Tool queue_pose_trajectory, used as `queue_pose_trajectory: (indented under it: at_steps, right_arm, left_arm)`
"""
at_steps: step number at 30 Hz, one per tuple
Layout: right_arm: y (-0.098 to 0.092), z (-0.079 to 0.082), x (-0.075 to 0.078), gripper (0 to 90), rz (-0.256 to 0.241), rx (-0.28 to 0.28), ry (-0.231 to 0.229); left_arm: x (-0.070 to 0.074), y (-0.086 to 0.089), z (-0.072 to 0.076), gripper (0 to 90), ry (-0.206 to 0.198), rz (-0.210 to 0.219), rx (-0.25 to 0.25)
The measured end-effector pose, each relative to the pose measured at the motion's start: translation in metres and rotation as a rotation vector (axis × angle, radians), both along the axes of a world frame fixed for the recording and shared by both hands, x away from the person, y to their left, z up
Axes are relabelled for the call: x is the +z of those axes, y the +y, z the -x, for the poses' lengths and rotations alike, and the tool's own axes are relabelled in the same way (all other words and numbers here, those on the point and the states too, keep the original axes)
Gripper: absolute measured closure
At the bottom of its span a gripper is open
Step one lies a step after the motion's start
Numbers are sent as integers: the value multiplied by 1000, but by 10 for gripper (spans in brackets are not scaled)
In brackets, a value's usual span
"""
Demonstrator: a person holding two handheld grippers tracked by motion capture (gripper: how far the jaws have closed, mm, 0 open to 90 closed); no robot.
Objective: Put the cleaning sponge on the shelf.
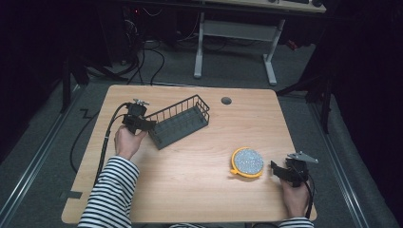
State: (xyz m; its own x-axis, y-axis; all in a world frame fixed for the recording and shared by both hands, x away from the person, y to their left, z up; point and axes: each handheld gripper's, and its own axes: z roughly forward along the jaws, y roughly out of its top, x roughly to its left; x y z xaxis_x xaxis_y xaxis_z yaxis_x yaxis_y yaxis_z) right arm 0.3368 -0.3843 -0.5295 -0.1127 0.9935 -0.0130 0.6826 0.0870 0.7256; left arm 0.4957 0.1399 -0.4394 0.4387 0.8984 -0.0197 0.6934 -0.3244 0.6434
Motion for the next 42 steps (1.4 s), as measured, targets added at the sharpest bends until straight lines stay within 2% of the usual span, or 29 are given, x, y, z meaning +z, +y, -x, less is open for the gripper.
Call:
queue_pose_trajectory:
  at_steps: [3, 13, 25, 38, 42]
  right_arm:
    - [0, 0, 0, 330, 0, 0, 0]
    - [0, 0, 0, 330, 1, 0, 1]
    - [0, 0, 0, 330, 2, 1, 0]
    - [0, 0, 0, 330, 1, 1, 0]
    - [0, 0, 0, 329, 1, 1, 1]
  left_arm:
    - [0, -2, 3, 514, -6, -6, -2]
    - [-1, -6, 10, 516, -13, 15, -20]
    - [-3, -16, 18, 529, -20, 34, -86]
    - [-4, -25, 31, 529, -36, 48, -115]
    - [-4, -30, 37, 528, -45, 40, -132]
